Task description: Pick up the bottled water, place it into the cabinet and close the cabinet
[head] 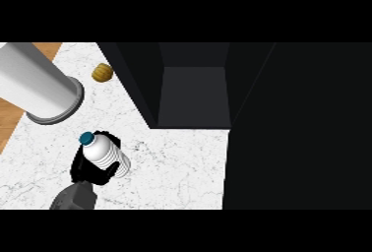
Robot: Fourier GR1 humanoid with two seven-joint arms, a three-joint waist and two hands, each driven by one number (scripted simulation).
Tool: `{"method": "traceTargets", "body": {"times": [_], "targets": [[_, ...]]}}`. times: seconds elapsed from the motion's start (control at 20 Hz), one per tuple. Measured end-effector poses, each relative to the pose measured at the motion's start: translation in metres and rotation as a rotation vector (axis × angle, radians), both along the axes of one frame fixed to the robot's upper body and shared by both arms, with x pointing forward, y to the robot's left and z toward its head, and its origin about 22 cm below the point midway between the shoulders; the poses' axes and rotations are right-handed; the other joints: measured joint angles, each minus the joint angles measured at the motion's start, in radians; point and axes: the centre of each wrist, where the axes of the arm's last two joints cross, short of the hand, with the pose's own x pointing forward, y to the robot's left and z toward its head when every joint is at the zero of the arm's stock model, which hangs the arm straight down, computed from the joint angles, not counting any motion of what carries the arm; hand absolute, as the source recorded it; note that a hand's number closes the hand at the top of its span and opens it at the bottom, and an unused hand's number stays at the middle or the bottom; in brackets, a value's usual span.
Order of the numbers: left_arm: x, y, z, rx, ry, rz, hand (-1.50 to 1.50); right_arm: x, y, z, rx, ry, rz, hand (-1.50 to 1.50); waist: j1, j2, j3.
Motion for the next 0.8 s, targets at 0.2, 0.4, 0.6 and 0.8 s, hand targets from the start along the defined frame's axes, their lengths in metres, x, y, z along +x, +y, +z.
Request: {"method": "traceTargets", "body": {"times": [0.2, 0.4, 0.6, 0.8], "targets": [[0.010, -0.026, 0.023, 0.016, -0.033, -0.017, 1.50, 0.004, -0.001, 0.002, 0.011, -0.004, 0.001, -1.50, -0.004, 0.001, 0.000], [0.020, -0.055, 0.053, 0.040, -0.068, -0.032, 1.50, 0.005, -0.001, 0.001, 0.014, -0.004, 0.012, -1.50, -0.006, 0.002, -0.001], [0.027, -0.083, 0.080, 0.072, -0.091, -0.037, 1.50, 0.007, 0.003, 0.009, 0.016, -0.001, 0.016, -1.50, -0.009, 0.003, -0.001], [0.042, -0.108, 0.108, 0.116, -0.114, -0.032, 1.50, 0.007, 0.003, 0.007, 0.021, -0.005, 0.021, -1.50, -0.013, 0.004, -0.001]]}}
